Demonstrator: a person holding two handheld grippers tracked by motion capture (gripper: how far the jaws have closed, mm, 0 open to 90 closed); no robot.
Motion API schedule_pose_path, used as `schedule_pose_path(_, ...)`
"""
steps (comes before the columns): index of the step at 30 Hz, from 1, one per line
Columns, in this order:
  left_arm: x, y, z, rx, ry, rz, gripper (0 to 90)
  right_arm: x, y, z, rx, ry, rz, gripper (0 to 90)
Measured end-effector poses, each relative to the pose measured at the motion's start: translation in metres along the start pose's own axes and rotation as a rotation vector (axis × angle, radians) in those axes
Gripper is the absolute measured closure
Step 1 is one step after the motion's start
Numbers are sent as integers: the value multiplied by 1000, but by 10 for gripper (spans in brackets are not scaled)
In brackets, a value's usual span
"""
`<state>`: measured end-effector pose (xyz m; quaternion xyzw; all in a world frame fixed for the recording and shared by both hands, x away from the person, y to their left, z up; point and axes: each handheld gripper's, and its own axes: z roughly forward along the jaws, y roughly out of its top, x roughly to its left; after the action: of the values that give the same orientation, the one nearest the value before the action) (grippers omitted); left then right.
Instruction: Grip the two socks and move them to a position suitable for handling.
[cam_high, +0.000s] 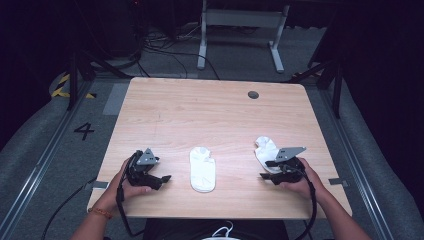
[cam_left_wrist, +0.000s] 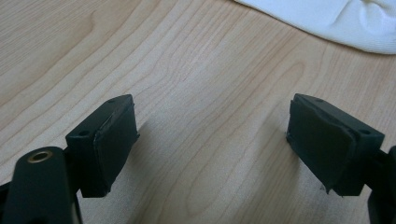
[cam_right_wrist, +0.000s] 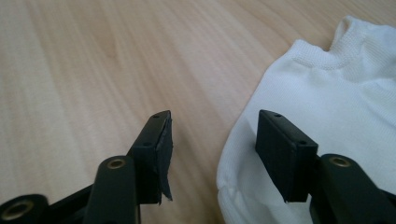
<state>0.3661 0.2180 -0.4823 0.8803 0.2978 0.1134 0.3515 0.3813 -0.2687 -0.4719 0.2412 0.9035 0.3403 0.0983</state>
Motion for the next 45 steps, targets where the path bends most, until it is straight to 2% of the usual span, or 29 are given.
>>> schedule_pose_path(1, 0, 0, 0, 0, 1, -1, 165, 6, -1, -2, 6, 11, -17, 482)
schedule_pose_path(6, 0, 0, 0, 0, 0, -1, 166, 14, 0, -7, 19, 19, -40, 510)
schedule_pose_path(8, 0, 0, 0, 0, 0, -1, 166, 15, 7, -10, -7, -10, -51, 524)
schedule_pose_path(13, 0, 0, 0, 1, -1, 0, 165, 10, 23, -9, -35, -56, -50, 541)
schedule_pose_path(15, 0, 0, 0, 0, 0, -1, 165, 6, 35, -2, -32, -80, -55, 570)
schedule_pose_path(17, 0, 0, 0, 0, 0, -1, 165, 5, 37, 1, -27, -87, -57, 578)
schedule_pose_path(20, 0, 0, 0, 0, -1, 0, 166, -2, 42, 14, 24, -107, -56, 592)
schedule_pose_path(25, 0, 0, 0, 0, -1, 0, 166, -10, 44, 25, 47, -148, -24, 607)
schedule_pose_path(32, 1, 2, 1, 5, -9, 17, 165, -15, 47, 31, 79, -135, -1, 710)
schedule_pose_path(33, 0, 3, 2, 5, -16, 14, 165, -15, 47, 31, 82, -135, -7, 733)
schedule_pose_path(35, 0, 5, 3, 13, -22, 20, 166, -14, 48, 31, 92, -147, -36, 836)
schedule_pose_path(42, -2, 11, 4, 42, -24, 12, 190, -5, 51, 28, 63, -113, -94, 873)
schedule_pose_path(44, -5, 19, 8, 45, -40, 24, 206, 0, 54, 25, 47, -102, -102, 874)
schedule_pose_path(45, -8, 25, 9, 36, -44, 43, 202, 2, 55, 23, 38, -93, -109, 874)
